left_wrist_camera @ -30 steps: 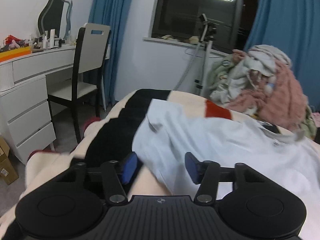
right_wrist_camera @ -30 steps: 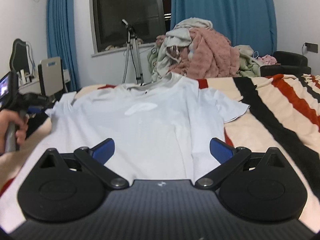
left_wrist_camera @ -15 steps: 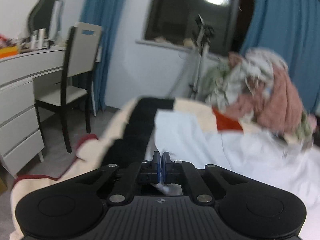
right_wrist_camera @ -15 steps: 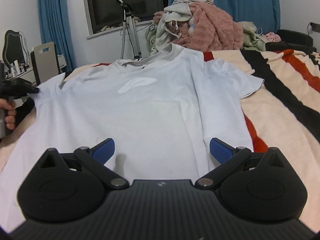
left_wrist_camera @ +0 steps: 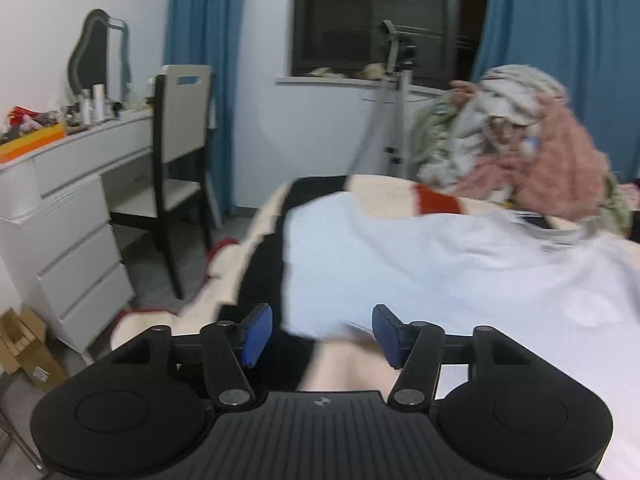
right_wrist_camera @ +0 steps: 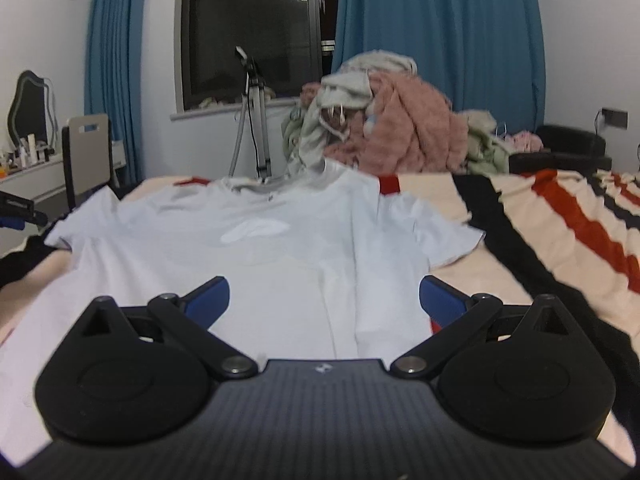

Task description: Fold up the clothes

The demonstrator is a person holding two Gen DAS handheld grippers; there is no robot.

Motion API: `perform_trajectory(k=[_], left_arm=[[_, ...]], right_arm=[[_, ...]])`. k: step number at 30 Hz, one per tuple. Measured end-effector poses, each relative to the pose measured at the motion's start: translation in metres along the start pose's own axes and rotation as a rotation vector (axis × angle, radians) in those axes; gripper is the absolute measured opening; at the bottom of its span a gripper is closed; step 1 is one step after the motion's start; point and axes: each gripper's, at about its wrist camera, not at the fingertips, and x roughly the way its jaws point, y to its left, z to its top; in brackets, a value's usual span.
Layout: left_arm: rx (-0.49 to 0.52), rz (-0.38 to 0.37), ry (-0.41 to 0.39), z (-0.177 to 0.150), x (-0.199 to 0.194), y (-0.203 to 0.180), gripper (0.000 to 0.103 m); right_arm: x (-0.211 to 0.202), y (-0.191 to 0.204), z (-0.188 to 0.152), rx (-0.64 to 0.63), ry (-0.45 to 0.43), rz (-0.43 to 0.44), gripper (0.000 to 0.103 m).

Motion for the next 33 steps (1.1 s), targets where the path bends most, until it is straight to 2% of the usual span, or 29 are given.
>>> perform_trajectory(k=[1,2,3,5,8,12,13,14,15,18,19,20,24,28,30,32,33], left_arm=[[-0.008,-0.021,-0.014,-0.005,-0.019,-0.008,0.075],[-0.017,-0.042,-0.031,-0.010,-0.039,-0.018,0.086],[-0.018,-0.065,-0.053,-0.016,-0.061,-0.029,0.090],[0.002,-0.102,-0.075,-0.030,-0.099,-0.050,0.092],[0.027,-0.146,-0.078,-0.056,-0.150,-0.083,0.100],[0.008,-0.227,-0.107,-0.095,-0.197,-0.106,0.103],[0.013,-0.236,-0.107,-0.105,-0.205,-0.108,0.103],[0.022,-0.243,-0.105,-0.114,-0.213,-0.111,0.102],[0.031,-0.251,-0.103,-0.123,-0.221,-0.113,0.102],[0.066,-0.228,-0.102,-0.134,-0.232,-0.116,0.102],[0.057,-0.226,-0.101,-0.135,-0.232,-0.115,0.103],[0.044,-0.225,-0.101,-0.136,-0.231,-0.113,0.103],[-0.017,-0.229,-0.070,-0.132,-0.217,-0.099,0.103],[-0.059,-0.221,-0.024,-0.134,-0.199,-0.097,0.103],[-0.072,-0.219,-0.003,-0.136,-0.189,-0.098,0.103],[-0.083,-0.223,0.011,-0.138,-0.178,-0.099,0.103],[-0.089,-0.225,0.017,-0.139,-0.173,-0.100,0.102]], right_arm=[[-0.005,-0.001,0.001,0.000,-0.011,0.001,0.103],[-0.009,-0.003,0.002,0.002,-0.020,0.004,0.103],[-0.014,-0.005,0.004,0.004,-0.028,0.006,0.103],[-0.024,-0.008,0.007,0.008,-0.045,0.009,0.103],[-0.045,-0.012,0.013,0.024,-0.069,0.005,0.103],[-0.080,-0.016,0.025,0.053,-0.097,0.012,0.103],[-0.088,-0.015,0.029,0.047,-0.103,0.015,0.089],[-0.096,-0.015,0.032,0.039,-0.109,0.018,0.063],[-0.102,-0.013,0.034,0.019,-0.120,0.017,0.059],[-0.108,-0.017,0.038,0.037,-0.133,0.049,0.065],[-0.108,-0.020,0.039,0.057,-0.132,0.062,0.080],[-0.103,-0.025,0.040,0.097,-0.118,0.058,0.097],[-0.069,-0.053,0.045,0.251,-0.085,0.043,0.100],[0.001,-0.103,0.044,0.450,-0.006,0.035,0.099],[0.039,-0.132,0.035,0.544,0.029,0.025,0.094],[0.079,-0.163,0.017,0.681,0.067,0.036,0.069],[0.098,-0.178,0.008,0.748,0.082,0.043,0.070]])
